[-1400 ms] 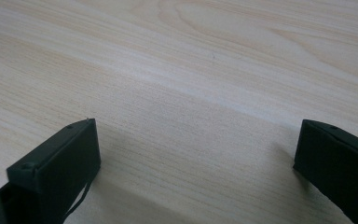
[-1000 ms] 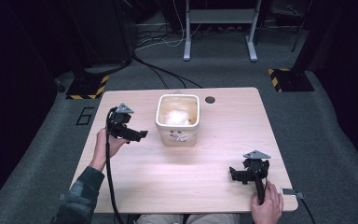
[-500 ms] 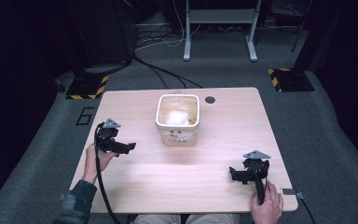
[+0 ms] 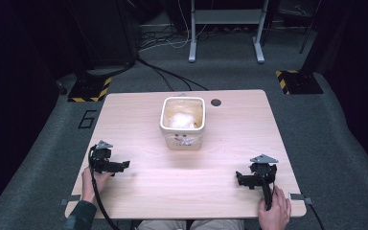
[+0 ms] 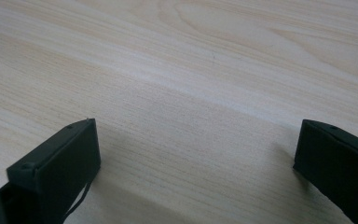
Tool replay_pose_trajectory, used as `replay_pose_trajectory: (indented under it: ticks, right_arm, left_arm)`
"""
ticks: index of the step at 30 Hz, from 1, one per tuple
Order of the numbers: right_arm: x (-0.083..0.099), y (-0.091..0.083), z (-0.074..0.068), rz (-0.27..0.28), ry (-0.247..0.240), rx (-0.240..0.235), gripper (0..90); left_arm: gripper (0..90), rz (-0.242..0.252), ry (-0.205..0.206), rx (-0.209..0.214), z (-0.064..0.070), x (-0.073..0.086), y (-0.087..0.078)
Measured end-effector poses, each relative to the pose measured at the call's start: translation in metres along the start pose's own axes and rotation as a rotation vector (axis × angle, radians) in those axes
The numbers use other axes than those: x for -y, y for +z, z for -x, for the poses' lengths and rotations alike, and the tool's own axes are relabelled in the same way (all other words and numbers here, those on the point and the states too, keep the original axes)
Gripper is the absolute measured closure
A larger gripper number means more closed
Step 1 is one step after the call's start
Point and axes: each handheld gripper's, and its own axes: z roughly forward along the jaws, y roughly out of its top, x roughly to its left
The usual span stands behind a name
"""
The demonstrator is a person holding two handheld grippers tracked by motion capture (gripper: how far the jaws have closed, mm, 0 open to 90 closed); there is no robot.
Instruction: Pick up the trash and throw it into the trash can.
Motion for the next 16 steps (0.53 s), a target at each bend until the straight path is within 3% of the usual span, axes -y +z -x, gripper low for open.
replay_pose_trajectory:
  ticks: [4, 8, 11, 16]
  right_arm:
    - [0.000, 0.000, 0.000, 0.000, 0.000, 0.000, 0.0]
    - [0.000, 0.000, 0.000, 0.000, 0.000, 0.000, 0.0]
    - [0.000, 0.000, 0.000, 0.000, 0.000, 0.000, 0.0]
    - [0.000, 0.000, 0.000, 0.000, 0.000, 0.000, 0.0]
  left_arm:
    - [0.0, 0.001, -0.007, -0.012, 0.000, 0.011, 0.004]
    - [0.0, 0.044, -0.007, -0.034, 0.001, 0.020, 0.006]
    - [0.0, 0.075, 0.011, -0.059, 0.003, 0.024, 0.009]
    - [0.0, 0.066, 0.040, -0.096, 0.008, 0.024, 0.011]
